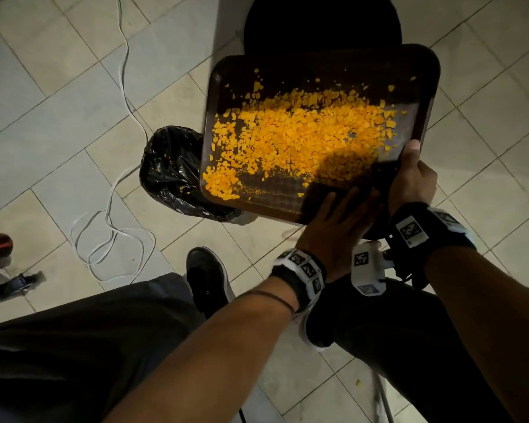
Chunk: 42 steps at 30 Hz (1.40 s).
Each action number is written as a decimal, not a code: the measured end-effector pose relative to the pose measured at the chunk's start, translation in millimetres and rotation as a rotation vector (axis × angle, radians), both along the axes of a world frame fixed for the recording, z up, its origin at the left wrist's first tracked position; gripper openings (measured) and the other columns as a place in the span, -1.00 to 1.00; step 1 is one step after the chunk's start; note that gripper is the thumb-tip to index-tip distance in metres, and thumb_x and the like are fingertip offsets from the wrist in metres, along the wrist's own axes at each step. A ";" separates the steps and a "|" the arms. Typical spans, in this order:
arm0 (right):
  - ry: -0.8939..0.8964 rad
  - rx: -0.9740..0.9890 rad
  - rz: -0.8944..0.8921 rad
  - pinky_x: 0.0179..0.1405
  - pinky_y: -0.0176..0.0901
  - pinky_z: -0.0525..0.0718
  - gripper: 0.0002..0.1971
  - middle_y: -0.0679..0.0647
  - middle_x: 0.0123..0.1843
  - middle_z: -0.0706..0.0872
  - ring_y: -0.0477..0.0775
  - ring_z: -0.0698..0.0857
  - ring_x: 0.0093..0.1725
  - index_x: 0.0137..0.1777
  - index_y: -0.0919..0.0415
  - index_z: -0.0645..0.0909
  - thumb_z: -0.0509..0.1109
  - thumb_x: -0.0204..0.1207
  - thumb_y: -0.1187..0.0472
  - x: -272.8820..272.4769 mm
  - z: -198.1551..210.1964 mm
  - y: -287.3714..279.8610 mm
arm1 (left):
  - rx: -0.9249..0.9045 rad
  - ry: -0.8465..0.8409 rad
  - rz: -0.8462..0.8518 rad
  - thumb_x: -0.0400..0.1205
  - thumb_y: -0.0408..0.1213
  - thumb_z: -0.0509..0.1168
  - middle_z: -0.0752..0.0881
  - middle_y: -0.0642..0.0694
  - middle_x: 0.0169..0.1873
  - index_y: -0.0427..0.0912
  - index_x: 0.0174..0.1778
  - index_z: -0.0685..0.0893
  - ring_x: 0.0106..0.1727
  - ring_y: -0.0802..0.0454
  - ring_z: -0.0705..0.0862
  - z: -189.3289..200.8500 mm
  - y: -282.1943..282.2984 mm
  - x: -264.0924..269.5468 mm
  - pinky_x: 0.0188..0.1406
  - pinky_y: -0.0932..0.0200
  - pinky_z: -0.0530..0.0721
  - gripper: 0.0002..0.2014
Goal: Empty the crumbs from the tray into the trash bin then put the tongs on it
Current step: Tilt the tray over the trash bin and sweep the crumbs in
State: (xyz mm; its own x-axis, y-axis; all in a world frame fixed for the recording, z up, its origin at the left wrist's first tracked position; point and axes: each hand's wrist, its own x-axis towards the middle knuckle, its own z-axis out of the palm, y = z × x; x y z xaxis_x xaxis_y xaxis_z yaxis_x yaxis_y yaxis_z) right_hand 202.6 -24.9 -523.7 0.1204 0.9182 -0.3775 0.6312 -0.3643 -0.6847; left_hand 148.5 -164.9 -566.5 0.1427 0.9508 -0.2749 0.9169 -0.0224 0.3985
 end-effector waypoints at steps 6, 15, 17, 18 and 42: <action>0.061 -0.006 -0.040 -0.22 -0.15 0.39 -0.44 0.14 -0.19 0.65 0.15 0.55 -0.19 -0.19 0.20 0.67 0.06 0.69 -0.22 -6.6 -4.6 2.4 | 0.024 0.110 0.149 0.70 0.36 -0.09 0.01 -0.08 0.76 -0.10 0.76 0.01 0.76 -0.20 -0.11 -14.5 -1.5 -46.5 0.68 -0.36 -0.10 -0.18; 0.037 -0.027 -0.042 -0.22 -0.14 0.42 -0.43 0.15 -0.21 0.65 0.17 0.56 -0.20 -0.19 0.19 0.68 0.06 0.67 -0.24 -1.4 -12.5 1.6 | -0.236 0.143 0.442 0.63 0.40 -0.44 -0.45 -0.02 0.68 0.00 0.66 -0.49 0.69 -0.17 -0.42 -41.2 -45.4 -114.2 0.68 -0.29 -0.27 -0.20; 0.012 -0.022 -0.036 -0.15 -0.13 0.40 -0.39 0.17 -0.11 0.67 0.18 0.58 -0.12 0.00 0.26 0.72 0.04 0.68 -0.24 -0.5 -11.9 1.5 | -0.262 0.099 0.523 0.63 0.40 -0.43 -0.43 0.05 0.69 0.03 0.69 -0.42 0.69 -0.14 -0.45 -42.5 -55.5 -121.6 0.68 -0.29 -0.28 -0.21; -0.001 -0.026 -0.032 -0.14 -0.14 0.39 -0.39 0.18 -0.08 0.67 0.17 0.57 -0.10 0.05 0.27 0.72 0.03 0.69 -0.24 -0.9 -11.7 1.5 | -0.265 0.084 0.552 0.65 0.39 -0.40 -0.43 0.07 0.69 0.04 0.72 -0.36 0.69 -0.13 -0.44 -39.7 -57.6 -121.5 0.68 -0.30 -0.28 -0.21; 0.032 -0.066 -0.059 -0.10 -0.14 0.43 -0.37 0.17 -0.05 0.69 0.20 0.63 -0.03 0.11 0.23 0.73 0.03 0.66 -0.29 -8.1 -9.9 -12.3 | -0.145 0.302 0.256 0.67 0.38 -0.45 -0.43 -0.01 0.68 0.01 0.66 -0.50 0.68 -0.23 -0.46 -30.2 -16.4 -113.6 0.62 -0.40 -0.36 -0.24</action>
State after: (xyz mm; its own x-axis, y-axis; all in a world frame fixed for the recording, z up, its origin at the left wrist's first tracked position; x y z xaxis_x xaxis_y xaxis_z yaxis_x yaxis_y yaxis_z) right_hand 194.5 -37.2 -533.6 0.1600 0.8828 -0.4417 0.5854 -0.4452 -0.6776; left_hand 34.9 -181.2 -596.7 -0.2003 0.8934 -0.4022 0.9617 0.2577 0.0935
